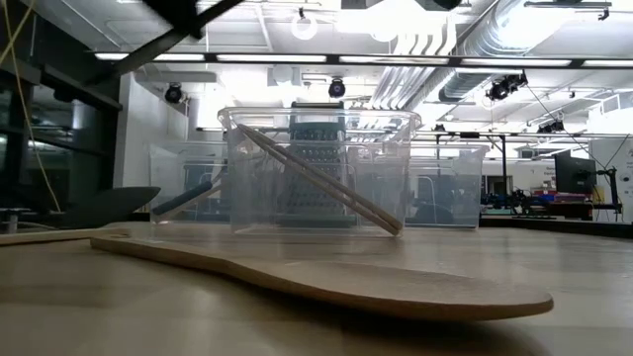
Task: Pick & Place Kitchen Items
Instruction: Put the black knife into the right transparent bin
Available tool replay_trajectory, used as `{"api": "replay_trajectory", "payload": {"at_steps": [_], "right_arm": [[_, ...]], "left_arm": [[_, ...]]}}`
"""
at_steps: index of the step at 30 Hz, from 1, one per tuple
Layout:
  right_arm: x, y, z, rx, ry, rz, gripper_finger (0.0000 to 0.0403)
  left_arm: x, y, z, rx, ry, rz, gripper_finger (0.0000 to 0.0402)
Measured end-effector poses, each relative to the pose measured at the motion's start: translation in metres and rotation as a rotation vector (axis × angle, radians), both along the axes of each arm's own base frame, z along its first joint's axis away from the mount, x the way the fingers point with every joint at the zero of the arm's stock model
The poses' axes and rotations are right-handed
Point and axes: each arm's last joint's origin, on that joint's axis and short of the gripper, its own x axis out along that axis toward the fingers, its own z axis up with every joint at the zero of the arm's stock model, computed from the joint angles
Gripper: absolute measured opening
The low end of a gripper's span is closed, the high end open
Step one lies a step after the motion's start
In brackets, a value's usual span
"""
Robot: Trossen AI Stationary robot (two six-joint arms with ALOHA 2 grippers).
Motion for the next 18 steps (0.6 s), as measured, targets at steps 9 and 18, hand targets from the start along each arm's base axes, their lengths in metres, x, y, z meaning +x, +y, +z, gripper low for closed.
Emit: {"api": "replay_trajectory", "payload": {"at_steps": [9, 18], "right_arm": [[0.005, 0.014, 0.014, -0.147, -0.181, 0.134, 0.026], [0.005, 0.031, 0.021, -0.321, -0.303, 0.277, 0.026]], "left_arm": [[0.008, 0.003, 0.041, 0.122, -0.227, 0.127, 0.0038], [0.019, 0.019, 0.071, 0.176, -0.387, 0.268, 0.0038]]}}
